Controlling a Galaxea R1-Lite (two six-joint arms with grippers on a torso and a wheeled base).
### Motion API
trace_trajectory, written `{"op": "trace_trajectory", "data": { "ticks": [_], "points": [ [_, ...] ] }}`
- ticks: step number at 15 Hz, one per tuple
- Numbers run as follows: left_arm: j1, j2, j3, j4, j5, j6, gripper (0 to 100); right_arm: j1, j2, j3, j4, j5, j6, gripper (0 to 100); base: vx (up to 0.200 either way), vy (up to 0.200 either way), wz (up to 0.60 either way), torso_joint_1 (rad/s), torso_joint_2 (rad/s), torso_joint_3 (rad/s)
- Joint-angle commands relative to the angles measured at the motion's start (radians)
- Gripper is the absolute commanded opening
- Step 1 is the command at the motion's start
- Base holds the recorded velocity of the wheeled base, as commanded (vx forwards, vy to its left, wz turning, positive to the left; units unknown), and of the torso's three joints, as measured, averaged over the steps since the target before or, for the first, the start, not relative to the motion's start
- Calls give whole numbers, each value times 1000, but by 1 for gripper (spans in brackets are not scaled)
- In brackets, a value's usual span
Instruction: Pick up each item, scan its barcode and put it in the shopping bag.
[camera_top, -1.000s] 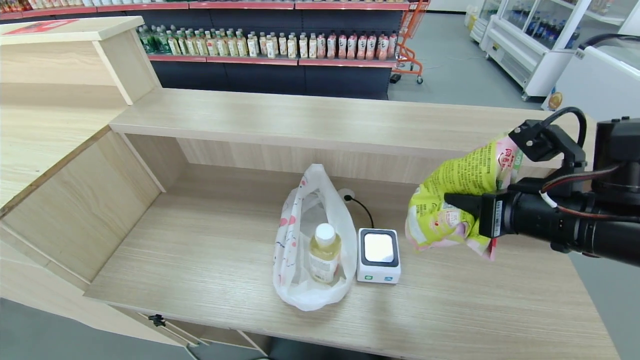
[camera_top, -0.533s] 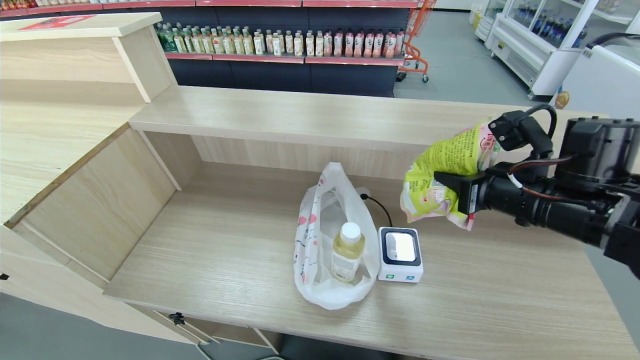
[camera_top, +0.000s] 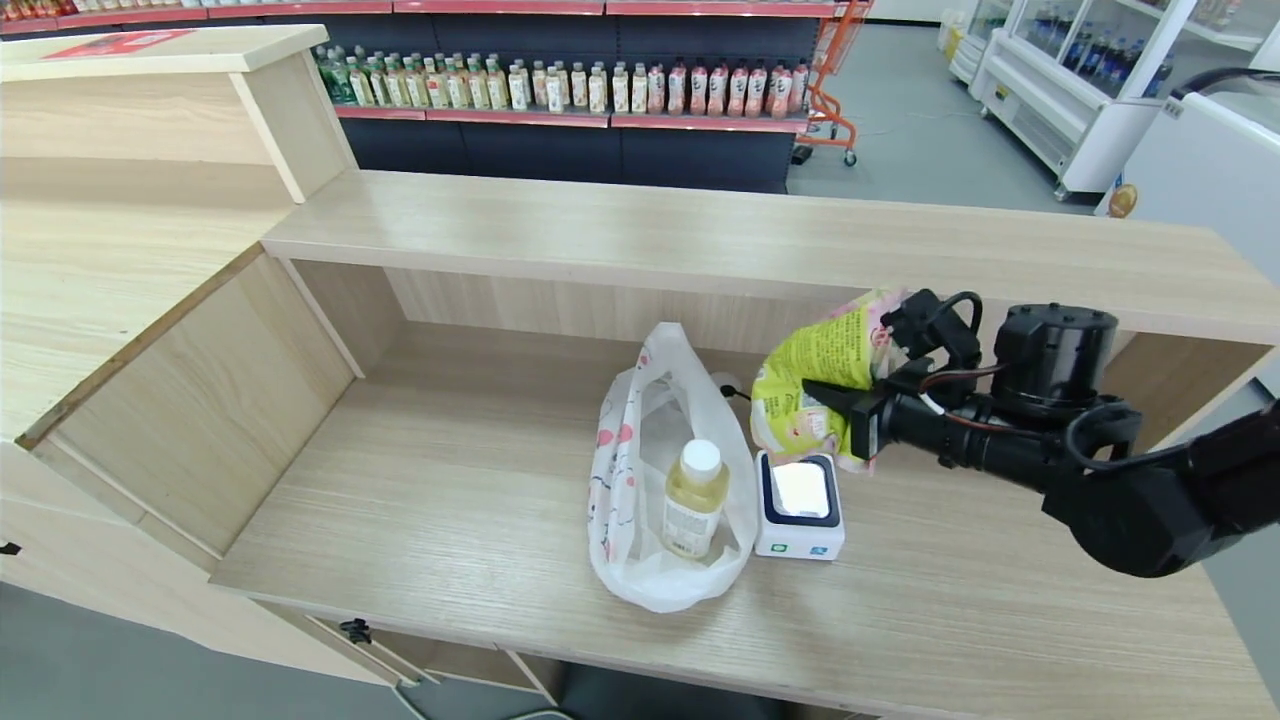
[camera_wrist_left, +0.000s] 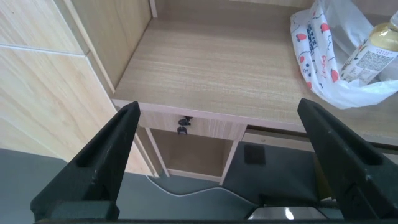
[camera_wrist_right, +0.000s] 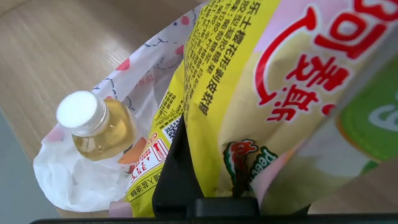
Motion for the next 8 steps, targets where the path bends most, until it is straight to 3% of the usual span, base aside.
{"op": "trace_trajectory", "data": {
  "ticks": [1,4,8],
  "points": [
    [1,0,0,0,0,-1,100,1,90,-21,-20,52,-9,0,0,0,0,0,0,0],
    [1,0,0,0,0,-1,100,2,155,-108,-28,124,-8,0,0,0,0,0,0,0],
    [1,0,0,0,0,-1,100,11,241,-269,-5,147,-6,0,0,0,0,0,0,0]
  ]
}}
